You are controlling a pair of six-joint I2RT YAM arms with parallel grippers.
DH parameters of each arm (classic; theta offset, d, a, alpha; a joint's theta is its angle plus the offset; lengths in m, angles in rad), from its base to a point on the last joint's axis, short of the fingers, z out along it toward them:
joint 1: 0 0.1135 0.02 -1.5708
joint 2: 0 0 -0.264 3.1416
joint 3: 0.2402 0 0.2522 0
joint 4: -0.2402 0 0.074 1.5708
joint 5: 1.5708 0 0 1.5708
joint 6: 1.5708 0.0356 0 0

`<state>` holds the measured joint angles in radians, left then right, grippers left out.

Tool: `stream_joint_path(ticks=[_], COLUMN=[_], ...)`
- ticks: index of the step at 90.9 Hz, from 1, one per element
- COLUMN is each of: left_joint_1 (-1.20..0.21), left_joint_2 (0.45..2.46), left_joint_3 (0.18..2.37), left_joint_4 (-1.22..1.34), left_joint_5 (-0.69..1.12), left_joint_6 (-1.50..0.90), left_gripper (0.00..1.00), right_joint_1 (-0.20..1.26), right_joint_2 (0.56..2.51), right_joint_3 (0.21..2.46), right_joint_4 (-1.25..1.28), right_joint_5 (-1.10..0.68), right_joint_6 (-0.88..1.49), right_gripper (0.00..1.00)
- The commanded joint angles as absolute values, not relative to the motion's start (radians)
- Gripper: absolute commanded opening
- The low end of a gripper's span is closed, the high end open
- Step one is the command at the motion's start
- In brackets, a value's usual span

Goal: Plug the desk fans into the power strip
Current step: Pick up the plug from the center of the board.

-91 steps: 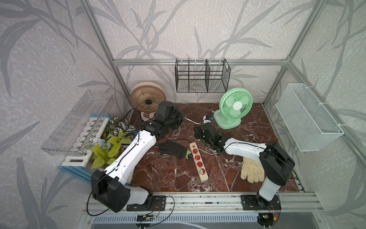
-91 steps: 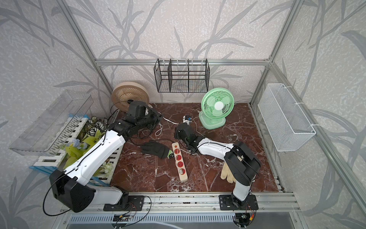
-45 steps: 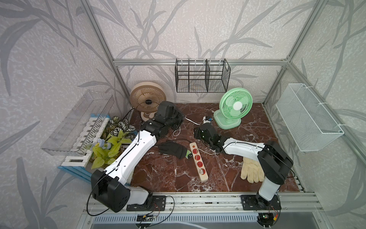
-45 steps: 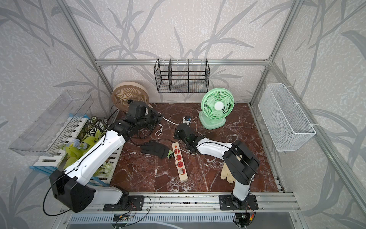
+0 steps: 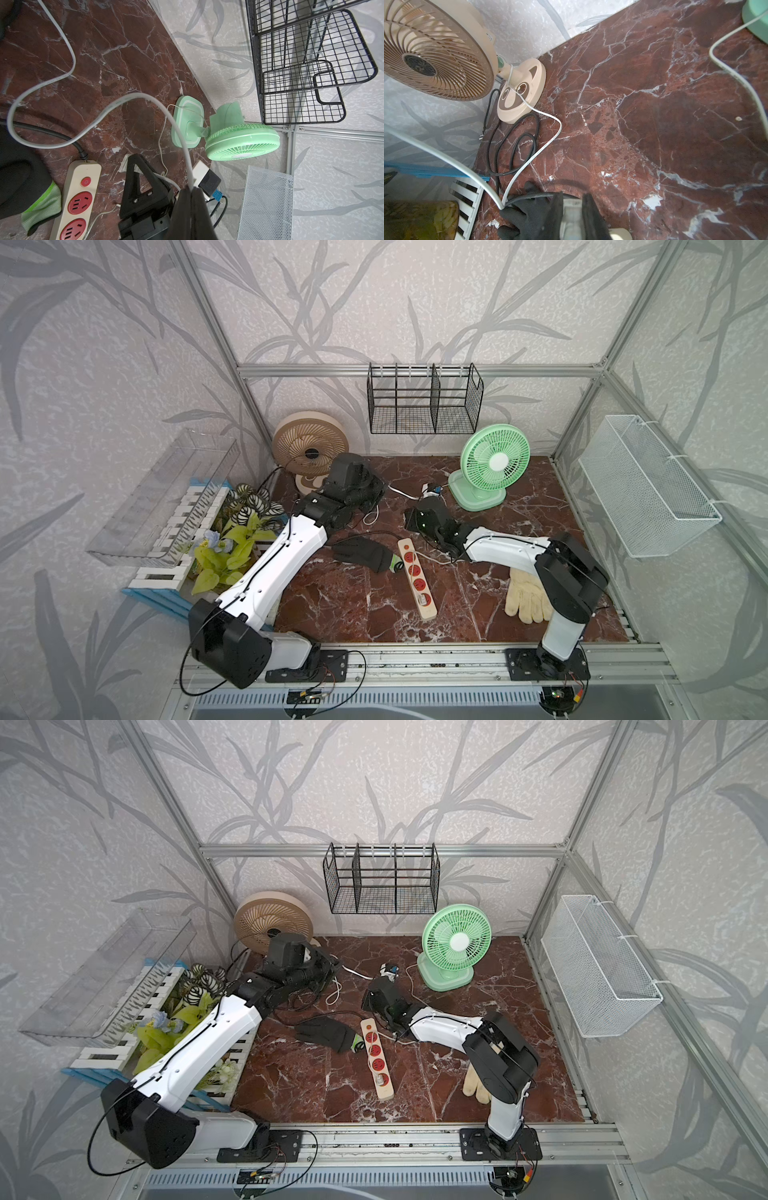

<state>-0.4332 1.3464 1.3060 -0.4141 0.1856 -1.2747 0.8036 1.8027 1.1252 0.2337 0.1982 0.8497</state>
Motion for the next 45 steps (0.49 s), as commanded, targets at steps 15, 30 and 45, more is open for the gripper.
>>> stream_joint_path(ticks=[15,30,45], left_joint_1=[-0.439,-0.436,-0.429], left_joint_2=[1.336,1.346,1.356], left_joint_3=[1.299,1.279,1.239], left_joint_4=[-0.388,-0.363,-0.324], left_joint_5=[0.192,0.196,0.218], left_joint_6=[-1.203,-1.114,-0.997], left_gripper=[0.0,0.0,0.0], right_joint_1=[0.78,0.768,0.769], right_joint_2=[1.739,1.665,1.645], right_joint_3=[1.085,1.022,1.003], right_joint_4=[0.223,0.209,0.173], right_joint_5=[0.1,-0.033,-0.135], right_joint_6=[0.779,0.685,0.63], right_gripper=[0.0,0.0,0.0])
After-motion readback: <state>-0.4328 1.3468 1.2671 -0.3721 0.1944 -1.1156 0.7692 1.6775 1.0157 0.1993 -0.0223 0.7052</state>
